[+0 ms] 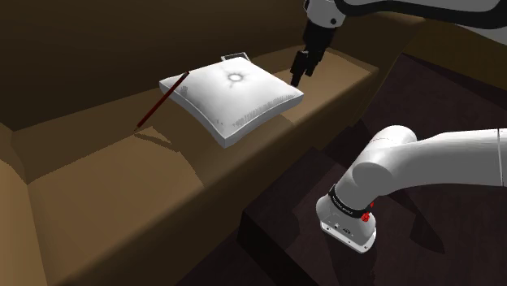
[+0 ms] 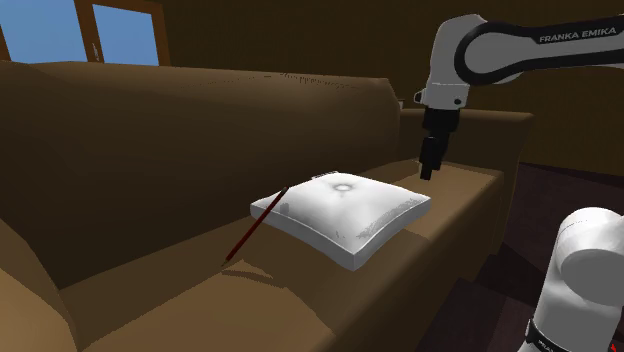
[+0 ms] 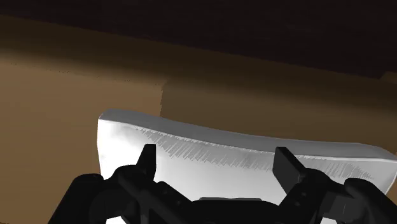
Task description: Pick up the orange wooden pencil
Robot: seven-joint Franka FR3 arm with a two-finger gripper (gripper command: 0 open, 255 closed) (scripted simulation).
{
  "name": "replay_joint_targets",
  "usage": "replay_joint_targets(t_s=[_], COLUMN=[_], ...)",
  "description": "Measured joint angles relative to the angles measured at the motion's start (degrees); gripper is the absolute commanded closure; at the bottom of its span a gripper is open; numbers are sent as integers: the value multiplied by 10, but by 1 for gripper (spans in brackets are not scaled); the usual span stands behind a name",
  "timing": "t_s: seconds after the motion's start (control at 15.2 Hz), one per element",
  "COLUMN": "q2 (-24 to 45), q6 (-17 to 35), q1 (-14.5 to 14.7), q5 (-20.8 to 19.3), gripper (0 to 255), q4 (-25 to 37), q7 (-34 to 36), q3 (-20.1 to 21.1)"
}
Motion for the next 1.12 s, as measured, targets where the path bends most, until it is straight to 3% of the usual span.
replay_joint_targets(t_s=[0.2, 0.59, 1.12], q2=[32, 188, 373], q6=[8, 40, 42], q1=[8, 44, 83], q5=[-5, -24, -52], gripper=[0, 0, 0], q4=[19, 120, 274], q7=[-19, -102, -213], q3=[-1, 3, 23])
